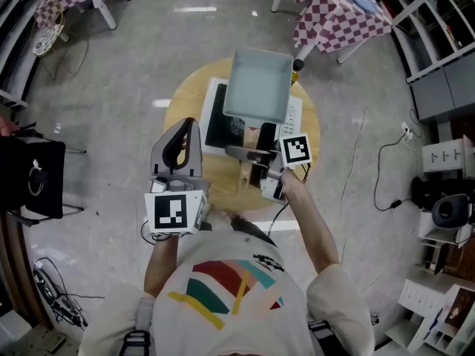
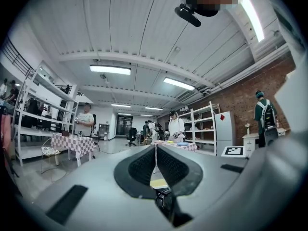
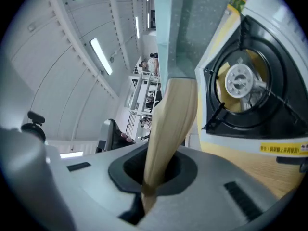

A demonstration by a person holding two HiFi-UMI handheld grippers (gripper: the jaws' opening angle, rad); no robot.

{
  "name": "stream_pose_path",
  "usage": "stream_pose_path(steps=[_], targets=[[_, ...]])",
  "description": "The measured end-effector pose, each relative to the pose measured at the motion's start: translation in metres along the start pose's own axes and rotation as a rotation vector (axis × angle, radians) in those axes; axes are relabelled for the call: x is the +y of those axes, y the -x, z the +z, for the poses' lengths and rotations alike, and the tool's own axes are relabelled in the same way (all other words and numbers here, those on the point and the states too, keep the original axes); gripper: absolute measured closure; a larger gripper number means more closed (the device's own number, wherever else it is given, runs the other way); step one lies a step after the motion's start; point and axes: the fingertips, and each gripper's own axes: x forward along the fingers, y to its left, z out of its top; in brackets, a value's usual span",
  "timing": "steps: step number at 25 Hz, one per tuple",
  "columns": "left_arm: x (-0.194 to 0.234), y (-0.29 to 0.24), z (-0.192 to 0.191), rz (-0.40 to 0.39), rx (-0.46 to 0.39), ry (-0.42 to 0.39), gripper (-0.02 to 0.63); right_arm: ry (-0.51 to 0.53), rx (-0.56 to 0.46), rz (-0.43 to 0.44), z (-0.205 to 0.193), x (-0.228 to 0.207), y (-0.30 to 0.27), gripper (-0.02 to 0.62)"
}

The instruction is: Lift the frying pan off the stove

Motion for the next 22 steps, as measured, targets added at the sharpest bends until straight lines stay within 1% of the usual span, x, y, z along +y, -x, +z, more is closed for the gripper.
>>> stream_pose_path(steps=[3,7,9,13,19,22], targets=[[0.002,0.002,0.008,0.010,-0.009,0.001,0.600,0.094,0.002,-0.006,0.011,0.030,0.003,0.595],[0.009,0.002,0.019,0.039,-0.025,0.006,0.600,0.249,0.003,-0.002,0.022,0.075,0.005,0.595],[0.012,0.003,0.026,0.052,-0.035,0.003,0.600,0.316,0.001,0.017,0.023,0.099,0.005,0.595],[0.010,0.006,0.049,0.065,-0.068,0.007,0.600,0.414,-0.007,0.062,0.024,0.146,0.009,0.595],[0.007,0.008,0.072,0.064,-0.111,0.000,0.600,0.579,0.008,0.076,0.012,0.189,0.010,0.595],[0.005,0.010,0.081,0.056,-0.122,-0.004,0.600,0.687,-0.004,0.085,0.004,0.205,0.008,0.595]])
